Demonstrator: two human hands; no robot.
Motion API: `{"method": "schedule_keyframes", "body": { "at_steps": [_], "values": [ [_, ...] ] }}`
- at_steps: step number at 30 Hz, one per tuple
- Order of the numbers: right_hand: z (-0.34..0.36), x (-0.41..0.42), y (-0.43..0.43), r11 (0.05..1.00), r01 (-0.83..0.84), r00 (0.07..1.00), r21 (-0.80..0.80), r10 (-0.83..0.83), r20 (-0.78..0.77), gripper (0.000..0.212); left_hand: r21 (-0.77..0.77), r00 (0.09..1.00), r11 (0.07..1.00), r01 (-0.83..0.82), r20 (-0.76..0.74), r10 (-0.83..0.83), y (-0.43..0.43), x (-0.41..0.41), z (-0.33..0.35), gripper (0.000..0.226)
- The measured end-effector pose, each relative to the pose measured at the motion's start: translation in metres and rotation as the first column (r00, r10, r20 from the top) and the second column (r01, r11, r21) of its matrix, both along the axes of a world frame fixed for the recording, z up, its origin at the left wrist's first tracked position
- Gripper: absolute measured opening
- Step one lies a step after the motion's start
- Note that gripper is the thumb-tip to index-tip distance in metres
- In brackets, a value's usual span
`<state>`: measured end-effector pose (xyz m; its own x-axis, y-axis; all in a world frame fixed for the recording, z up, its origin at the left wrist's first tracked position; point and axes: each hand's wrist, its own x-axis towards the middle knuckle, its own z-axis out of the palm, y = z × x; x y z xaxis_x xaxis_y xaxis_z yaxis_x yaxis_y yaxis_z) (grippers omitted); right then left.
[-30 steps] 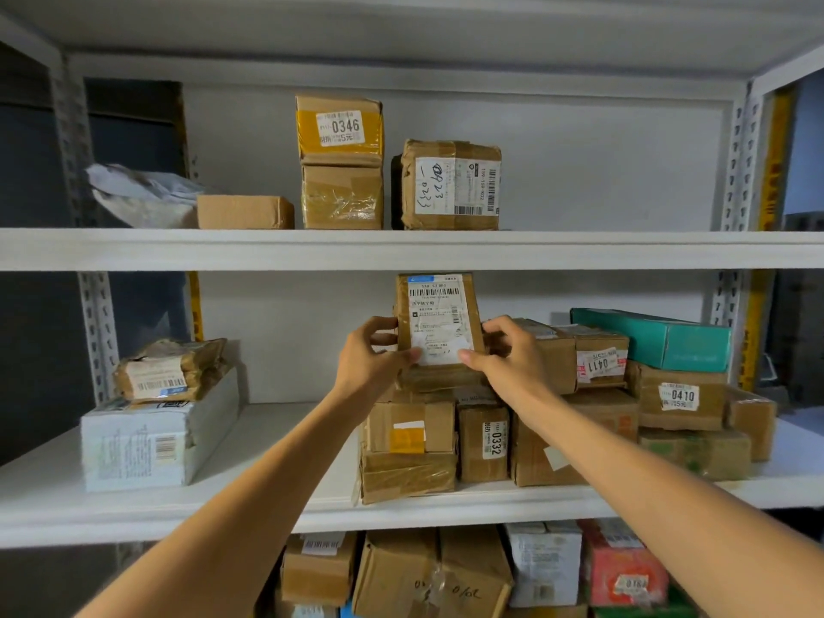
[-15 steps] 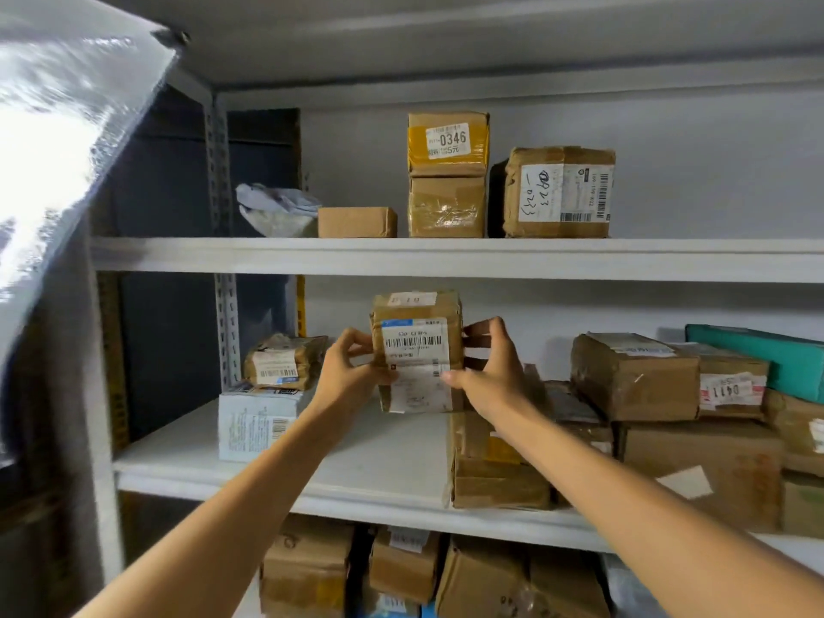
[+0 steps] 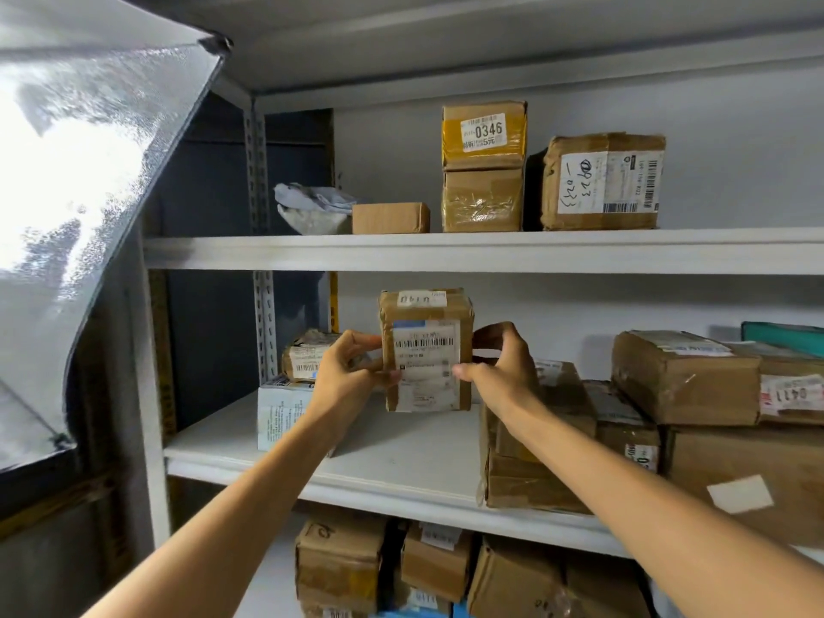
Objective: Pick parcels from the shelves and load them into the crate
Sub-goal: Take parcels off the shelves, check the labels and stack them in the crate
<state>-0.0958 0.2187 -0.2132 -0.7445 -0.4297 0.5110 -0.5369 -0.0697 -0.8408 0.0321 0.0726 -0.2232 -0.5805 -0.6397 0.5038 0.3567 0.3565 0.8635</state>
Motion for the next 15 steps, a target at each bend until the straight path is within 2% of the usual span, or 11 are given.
{"method": "schedule_keyframes", "body": {
  "at_steps": [3, 7, 12, 15],
  "values": [
    [0.002, -0.001, 0.000, 0.999, -0.012, 1.000, -0.049, 0.012, 0.004, 0.032, -0.001, 1.000, 1.000, 0.009, 0.019, -0.009, 0.002, 0.000, 0.002, 0.034],
    [0.004, 0.001, 0.001, 0.996, -0.056, 0.992, -0.067, 0.048, -0.120, 0.025, 0.054, 0.995, 0.994, 0.092, 0.022, -0.093, 0.004, -0.006, 0.004, 0.028],
    [0.006, 0.003, 0.005, 0.973, -0.230, 0.969, -0.017, 0.228, -0.095, 0.044, 0.234, 0.980, 0.954, 0.187, 0.028, -0.199, -0.007, -0.009, -0.002, 0.030],
    [0.006, 0.002, 0.004, 0.968, -0.251, 0.964, 0.006, 0.251, -0.084, 0.050, 0.284, 0.981, 0.947, 0.150, 0.073, -0.177, -0.013, -0.014, -0.006, 0.036]
  ]
}}
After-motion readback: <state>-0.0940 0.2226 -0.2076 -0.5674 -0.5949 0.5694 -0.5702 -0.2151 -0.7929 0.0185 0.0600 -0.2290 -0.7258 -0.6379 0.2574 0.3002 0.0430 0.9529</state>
